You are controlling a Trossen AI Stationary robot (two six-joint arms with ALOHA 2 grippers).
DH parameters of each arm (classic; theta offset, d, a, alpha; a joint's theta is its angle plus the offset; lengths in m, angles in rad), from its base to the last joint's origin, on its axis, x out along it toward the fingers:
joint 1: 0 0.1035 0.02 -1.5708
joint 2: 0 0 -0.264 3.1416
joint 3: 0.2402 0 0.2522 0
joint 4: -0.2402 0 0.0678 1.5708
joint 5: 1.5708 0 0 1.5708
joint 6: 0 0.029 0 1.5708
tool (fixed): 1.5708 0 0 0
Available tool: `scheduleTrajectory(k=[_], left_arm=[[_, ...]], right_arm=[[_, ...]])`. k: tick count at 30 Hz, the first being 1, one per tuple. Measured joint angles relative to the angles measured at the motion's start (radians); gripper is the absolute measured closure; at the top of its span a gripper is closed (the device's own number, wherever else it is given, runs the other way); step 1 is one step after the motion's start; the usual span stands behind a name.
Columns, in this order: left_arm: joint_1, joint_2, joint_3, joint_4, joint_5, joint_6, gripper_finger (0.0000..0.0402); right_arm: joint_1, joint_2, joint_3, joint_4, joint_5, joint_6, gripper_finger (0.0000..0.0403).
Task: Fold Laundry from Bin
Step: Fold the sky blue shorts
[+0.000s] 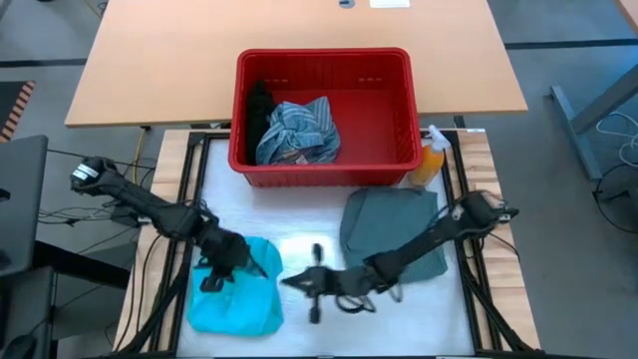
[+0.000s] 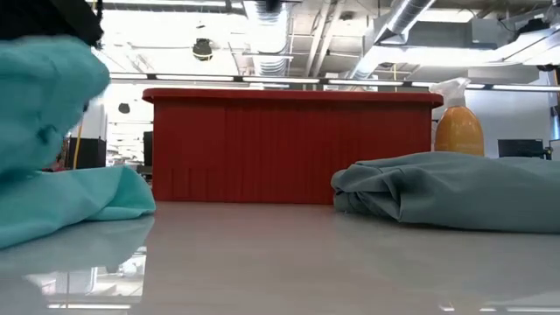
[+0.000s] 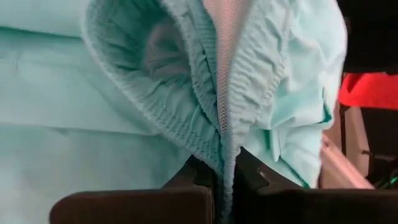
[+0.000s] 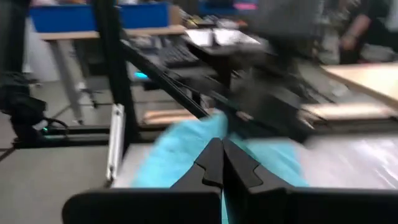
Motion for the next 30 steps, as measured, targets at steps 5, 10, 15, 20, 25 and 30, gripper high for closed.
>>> scheduleTrajectory(k=[5, 10, 15, 20, 25, 30], left_arm=[[0.147, 0.001, -0.024, -0.071, 0.049, 0.136, 0.0401], [0.258, -0.005, -0.025, -0.103, 0.07, 0.215, 0.0398], [0.297, -0.004, -0.024, -0.145, 0.014, 0.246, 0.037], [0.296, -0.005, -0.02, -0.185, -0.027, 0.261, 0.0323], [0.296, -0.006, 0.054, -0.302, -0.035, 0.288, 0.0277], [0.296, -0.006, 0.227, -0.55, -0.184, 0.325, 0.0252]], right_arm=[[-0.049, 0.225, 0.288, -0.001, -0.148, -0.078, 0.0384], [-0.091, 0.401, 0.514, -0.07, -0.229, -0.081, 0.0383], [-0.122, 0.511, 0.602, -0.094, -0.228, -0.059, 0.0383], [-0.167, 0.557, 0.607, -0.122, -0.149, 0.021, 0.0383], [-0.216, 0.561, 0.607, -0.233, -0.094, 0.131, 0.0383], [-0.243, 0.562, 0.607, -0.317, -0.089, 0.219, 0.0383]])
